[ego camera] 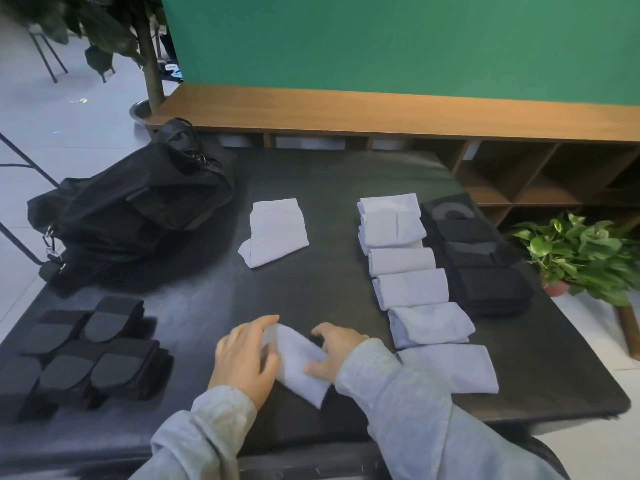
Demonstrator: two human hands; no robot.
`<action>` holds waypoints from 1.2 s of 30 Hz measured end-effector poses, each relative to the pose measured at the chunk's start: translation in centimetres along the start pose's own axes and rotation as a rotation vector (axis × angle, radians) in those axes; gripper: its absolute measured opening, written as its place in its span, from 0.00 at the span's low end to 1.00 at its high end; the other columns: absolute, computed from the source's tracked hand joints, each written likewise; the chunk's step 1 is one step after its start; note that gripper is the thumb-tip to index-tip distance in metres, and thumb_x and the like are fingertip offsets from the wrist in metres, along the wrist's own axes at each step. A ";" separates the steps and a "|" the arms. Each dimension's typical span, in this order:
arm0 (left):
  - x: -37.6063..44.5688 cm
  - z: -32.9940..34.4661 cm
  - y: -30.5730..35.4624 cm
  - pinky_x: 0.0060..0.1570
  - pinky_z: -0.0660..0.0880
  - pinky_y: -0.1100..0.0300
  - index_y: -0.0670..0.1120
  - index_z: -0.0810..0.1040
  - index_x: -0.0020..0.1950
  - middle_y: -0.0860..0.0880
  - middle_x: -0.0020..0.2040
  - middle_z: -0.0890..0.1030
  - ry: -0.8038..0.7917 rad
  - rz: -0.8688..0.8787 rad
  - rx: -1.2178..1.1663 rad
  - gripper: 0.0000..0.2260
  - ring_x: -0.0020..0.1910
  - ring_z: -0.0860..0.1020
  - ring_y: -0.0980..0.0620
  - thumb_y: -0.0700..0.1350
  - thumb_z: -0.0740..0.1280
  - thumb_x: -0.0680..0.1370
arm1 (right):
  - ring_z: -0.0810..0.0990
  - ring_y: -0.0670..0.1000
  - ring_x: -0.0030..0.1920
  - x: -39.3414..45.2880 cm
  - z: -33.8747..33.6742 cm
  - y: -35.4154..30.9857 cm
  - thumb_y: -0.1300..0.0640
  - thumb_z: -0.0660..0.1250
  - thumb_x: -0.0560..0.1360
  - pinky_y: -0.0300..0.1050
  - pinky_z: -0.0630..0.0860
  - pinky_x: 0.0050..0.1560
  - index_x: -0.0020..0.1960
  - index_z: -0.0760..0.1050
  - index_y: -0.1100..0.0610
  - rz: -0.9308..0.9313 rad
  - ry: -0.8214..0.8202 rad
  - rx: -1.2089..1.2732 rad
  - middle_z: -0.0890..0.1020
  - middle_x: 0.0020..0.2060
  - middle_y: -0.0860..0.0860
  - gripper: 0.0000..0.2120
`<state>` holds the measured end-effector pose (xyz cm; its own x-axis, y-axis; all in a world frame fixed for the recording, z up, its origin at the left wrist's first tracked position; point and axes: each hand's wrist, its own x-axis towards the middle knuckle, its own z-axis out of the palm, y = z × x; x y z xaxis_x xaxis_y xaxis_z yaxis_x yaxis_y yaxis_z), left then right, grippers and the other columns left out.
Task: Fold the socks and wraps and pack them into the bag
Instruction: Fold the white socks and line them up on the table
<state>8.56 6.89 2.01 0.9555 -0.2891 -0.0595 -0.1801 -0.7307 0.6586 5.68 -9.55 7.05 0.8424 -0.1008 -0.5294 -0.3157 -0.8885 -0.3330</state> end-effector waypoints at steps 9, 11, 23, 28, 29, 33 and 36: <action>-1.1 1.2 2.9 0.56 0.67 0.74 0.63 0.68 0.54 0.62 0.58 0.72 0.074 0.213 -0.375 0.20 0.58 0.70 0.70 0.37 0.62 0.76 | 0.77 0.53 0.54 -0.8 -0.5 0.1 0.48 0.66 0.74 0.45 0.72 0.53 0.59 0.73 0.54 -0.132 0.132 0.120 0.79 0.53 0.51 0.16; -0.6 1.4 3.9 0.58 0.62 0.78 0.60 0.68 0.57 0.59 0.60 0.69 0.174 0.312 -0.320 0.19 0.60 0.66 0.71 0.39 0.63 0.73 | 0.77 0.53 0.52 -1.1 -0.9 0.6 0.50 0.66 0.74 0.43 0.72 0.50 0.56 0.74 0.53 -0.152 0.263 0.227 0.80 0.51 0.51 0.13; 4.6 3.0 8.5 0.53 0.74 0.58 0.57 0.62 0.61 0.47 0.50 0.79 -0.144 -0.003 -0.558 0.21 0.50 0.78 0.49 0.44 0.69 0.75 | 0.78 0.48 0.42 -0.9 -3.9 6.2 0.56 0.67 0.75 0.42 0.77 0.46 0.61 0.62 0.47 -0.003 0.701 0.914 0.76 0.40 0.46 0.19; 6.7 4.1 11.5 0.49 0.75 0.54 0.56 0.63 0.52 0.46 0.47 0.78 -0.150 0.088 -0.637 0.17 0.46 0.78 0.45 0.39 0.67 0.75 | 0.77 0.43 0.41 -0.6 -4.7 8.9 0.62 0.65 0.77 0.32 0.73 0.43 0.58 0.61 0.33 -0.060 0.792 1.052 0.72 0.40 0.37 0.25; 7.2 4.5 12.0 0.50 0.75 0.53 0.55 0.64 0.50 0.50 0.50 0.77 -0.140 0.109 -0.652 0.15 0.48 0.77 0.45 0.38 0.67 0.76 | 0.76 0.42 0.41 -0.5 -4.9 9.4 0.62 0.65 0.77 0.31 0.72 0.43 0.54 0.63 0.33 -0.057 0.807 1.013 0.73 0.41 0.37 0.23; 9.2 5.8 13.8 0.53 0.71 0.64 0.53 0.70 0.41 0.61 0.55 0.69 -0.043 0.218 -0.532 0.12 0.52 0.73 0.54 0.36 0.67 0.75 | 0.74 0.42 0.43 0.4 -5.8 11.2 0.62 0.61 0.78 0.27 0.68 0.42 0.48 0.70 0.38 -0.020 0.788 0.855 0.76 0.48 0.45 0.16; 10.7 6.5 14.4 0.57 0.68 0.64 0.56 0.73 0.43 0.61 0.57 0.66 -0.045 0.283 -0.437 0.14 0.55 0.72 0.54 0.36 0.67 0.75 | 0.74 0.44 0.48 1.4 -6.8 12.1 0.61 0.60 0.79 0.33 0.68 0.50 0.60 0.74 0.46 0.039 0.738 0.763 0.74 0.56 0.47 0.14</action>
<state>14.70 -10.76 5.97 0.8706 -0.4715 0.1405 -0.3066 -0.2965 0.9045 5.99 -23.50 7.56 0.8015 -0.5972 -0.0307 -0.3228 -0.3889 -0.8629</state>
